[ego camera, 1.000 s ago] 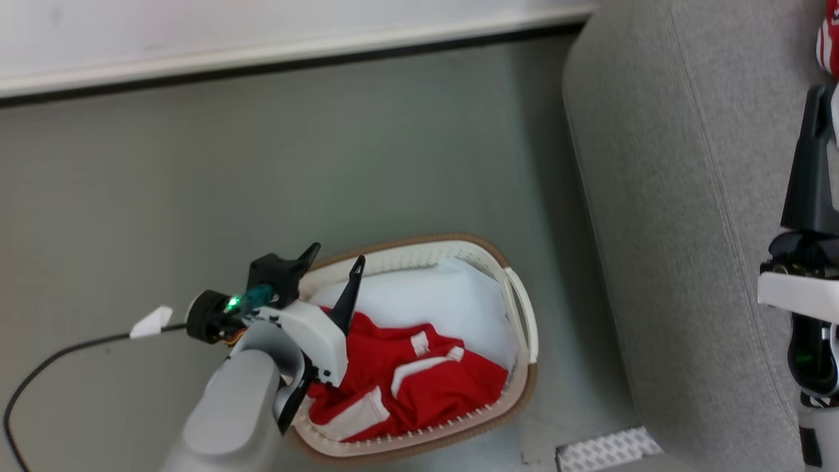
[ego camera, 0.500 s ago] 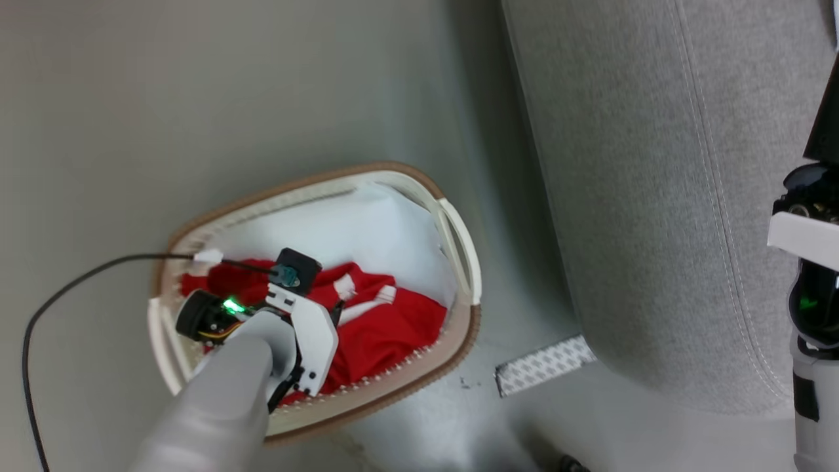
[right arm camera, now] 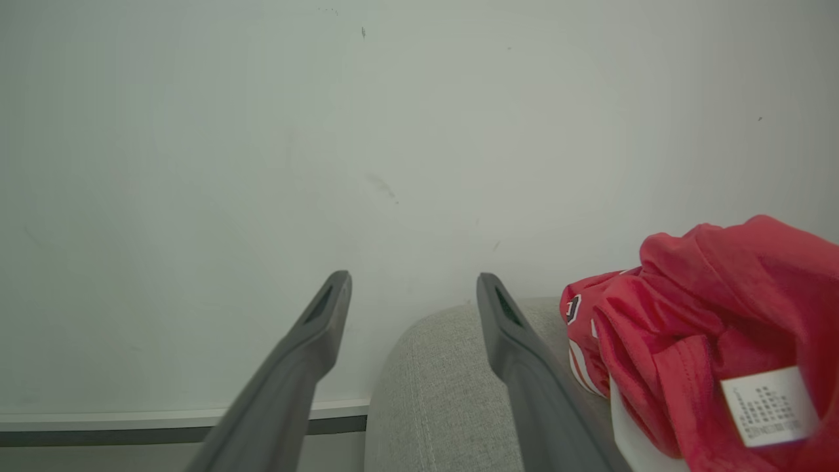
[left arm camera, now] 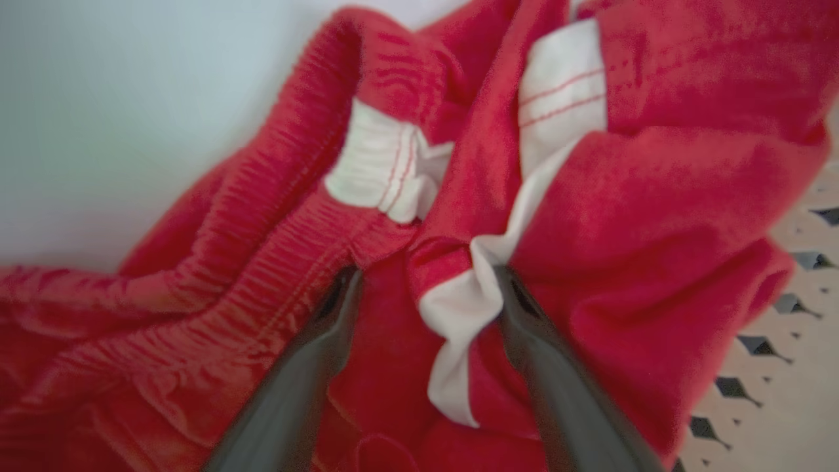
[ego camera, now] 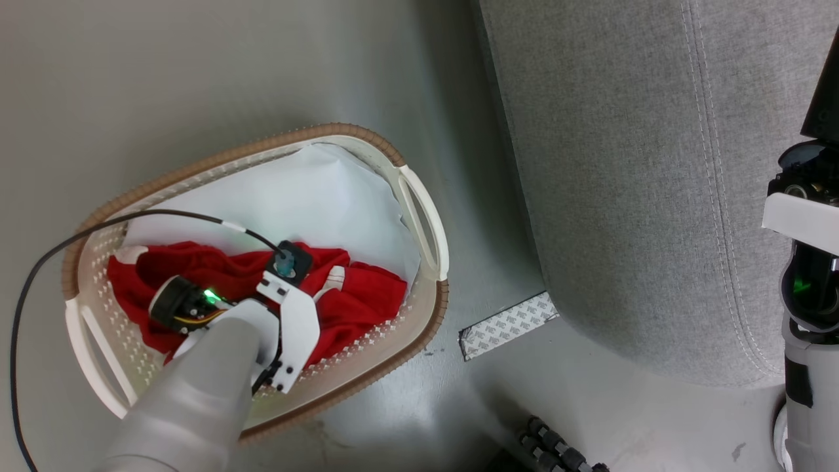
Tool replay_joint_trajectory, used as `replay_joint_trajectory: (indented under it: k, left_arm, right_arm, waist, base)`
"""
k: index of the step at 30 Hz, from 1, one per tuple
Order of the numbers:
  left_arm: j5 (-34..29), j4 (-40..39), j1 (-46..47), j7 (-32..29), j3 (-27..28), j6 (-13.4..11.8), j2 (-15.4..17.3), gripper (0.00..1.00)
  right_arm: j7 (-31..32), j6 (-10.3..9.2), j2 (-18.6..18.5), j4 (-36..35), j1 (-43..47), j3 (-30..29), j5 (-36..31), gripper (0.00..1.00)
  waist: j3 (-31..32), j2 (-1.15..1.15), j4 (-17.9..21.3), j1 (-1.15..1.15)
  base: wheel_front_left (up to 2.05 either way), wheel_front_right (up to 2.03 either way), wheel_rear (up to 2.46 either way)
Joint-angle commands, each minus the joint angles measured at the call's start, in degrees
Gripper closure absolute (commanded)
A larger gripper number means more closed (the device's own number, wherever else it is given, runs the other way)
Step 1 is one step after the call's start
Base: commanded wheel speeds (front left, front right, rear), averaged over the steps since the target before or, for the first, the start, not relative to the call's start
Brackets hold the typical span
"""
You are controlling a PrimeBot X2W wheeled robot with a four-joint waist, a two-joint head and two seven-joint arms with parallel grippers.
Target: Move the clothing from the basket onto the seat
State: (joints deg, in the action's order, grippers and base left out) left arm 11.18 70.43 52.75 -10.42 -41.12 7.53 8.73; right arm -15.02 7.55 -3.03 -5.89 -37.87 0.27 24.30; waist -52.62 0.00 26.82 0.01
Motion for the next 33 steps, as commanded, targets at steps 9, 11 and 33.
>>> replay_joint_trajectory:
  k: [9, 11, 33]
  left_arm:
    - [3.12, 1.2, 0.89, -2.1, -4.68, -0.08, 1.91, 1.0]
    - [4.19, 1.14, 0.85, -2.12, -4.98, -0.08, 1.93, 1.0]
    - [20.78, -9.36, -4.79, 10.22, -15.01, -0.07, -3.08, 1.0]
  right_arm:
    - [-0.12, -0.13, 0.21, 0.02, 0.73, -0.88, 0.4, 0.0]
    - [-0.12, -0.13, 0.21, 0.17, 0.8, -0.99, 0.31, 0.0]
    - [-0.12, -0.13, -3.2, 4.85, 6.79, -4.01, -4.0, 0.0]
  waist:
    - [-0.01, 0.0, 0.13, -0.01]
    - [0.12, 0.0, 0.19, -0.01]
    - [21.85, 0.0, -9.03, -0.01]
  base:
    - [0.0, 0.0, 0.0]
    - [0.0, 0.0, 0.0]
    - [0.0, 0.0, 0.0]
